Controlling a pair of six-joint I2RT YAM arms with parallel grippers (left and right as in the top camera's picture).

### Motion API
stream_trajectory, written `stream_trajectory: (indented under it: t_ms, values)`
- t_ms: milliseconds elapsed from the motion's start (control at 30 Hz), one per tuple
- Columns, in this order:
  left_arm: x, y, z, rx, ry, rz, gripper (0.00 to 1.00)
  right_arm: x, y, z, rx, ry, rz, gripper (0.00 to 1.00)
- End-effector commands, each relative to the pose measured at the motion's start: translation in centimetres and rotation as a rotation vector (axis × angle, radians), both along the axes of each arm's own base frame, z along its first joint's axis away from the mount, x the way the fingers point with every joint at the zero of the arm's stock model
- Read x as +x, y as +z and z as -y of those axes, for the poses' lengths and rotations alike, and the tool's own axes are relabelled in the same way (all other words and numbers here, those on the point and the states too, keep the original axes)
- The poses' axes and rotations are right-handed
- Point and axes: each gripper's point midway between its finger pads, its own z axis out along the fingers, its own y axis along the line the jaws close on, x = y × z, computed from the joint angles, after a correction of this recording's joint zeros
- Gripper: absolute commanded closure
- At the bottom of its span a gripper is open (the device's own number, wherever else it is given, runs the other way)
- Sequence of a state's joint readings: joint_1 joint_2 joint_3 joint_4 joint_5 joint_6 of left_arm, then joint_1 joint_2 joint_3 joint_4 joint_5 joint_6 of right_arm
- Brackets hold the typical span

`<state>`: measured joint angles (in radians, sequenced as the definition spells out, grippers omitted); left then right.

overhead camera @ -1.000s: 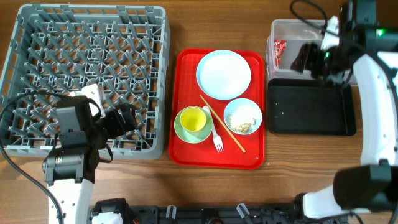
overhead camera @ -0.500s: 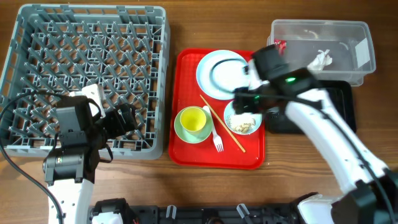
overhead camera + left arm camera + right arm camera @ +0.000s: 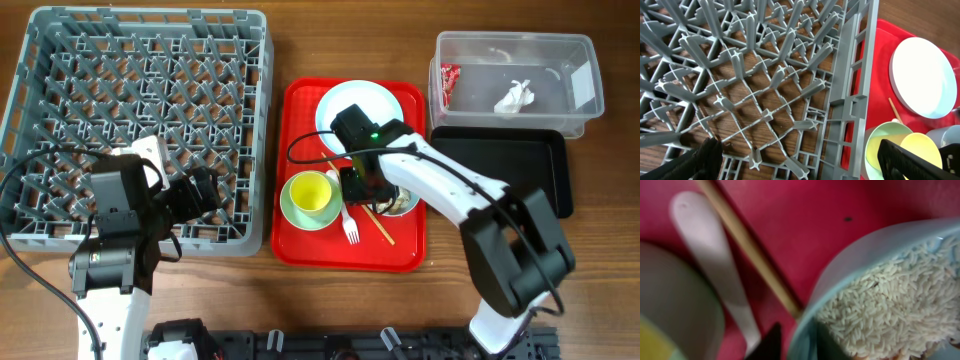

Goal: Sort waste into correct bins and load items into the dishwasher rack
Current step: 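Grasp the rim of the rice bowl with the right gripper and lift, then tilt the bowl over the black tray with the right gripper to pour rice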

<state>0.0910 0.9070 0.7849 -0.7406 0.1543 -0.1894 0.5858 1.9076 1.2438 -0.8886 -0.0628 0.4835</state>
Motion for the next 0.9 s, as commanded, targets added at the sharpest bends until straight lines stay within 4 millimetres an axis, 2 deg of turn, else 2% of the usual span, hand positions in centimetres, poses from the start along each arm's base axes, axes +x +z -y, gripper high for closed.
stream_trajectory:
  t_ms: [0,33,133,200,300,433,567,700,867]
  values:
    - [0.3,0.7,0.3,-0.011,-0.008,0.018,0.0,0.0,-0.7,0.5,-0.033,-0.035,-0.004,0.91]
    - [0.3,0.7,0.3,-0.011,-0.008,0.018,0.0,0.1,-0.5,0.6,-0.035,-0.04,0.005,0.95]
    - [0.3,0.8,0.3,-0.011,-0.008,0.018,0.0,0.5,0.4,0.7,-0.031,-0.043,0.035,0.96]
    - [0.3,0.8,0.3,-0.011,-0.008,0.018,0.0,1.1,1.9,0.9,-0.026,-0.049,0.075,0.96]
    - [0.3,0.8,0.3,-0.011,-0.008,0.018,0.0,2.1,4.4,1.2,-0.001,-0.054,0.127,0.95]
    - [0.3,0.8,0.3,-0.011,-0.008,0.018,0.0,3.6,9.0,1.9,0.081,-0.067,0.222,0.96]
    - [0.3,0.8,0.3,-0.011,-0.008,0.018,0.0,4.9,12.4,3.9,0.201,-0.14,0.272,0.96]
    - [0.3,0.8,0.3,-0.011,-0.008,0.018,0.0,5.9,13.2,6.6,0.339,-0.186,0.241,0.96]
    - [0.3,0.8,0.3,-0.011,-0.008,0.018,0.0,7.1,13.3,9.4,0.53,-0.218,0.196,0.96]
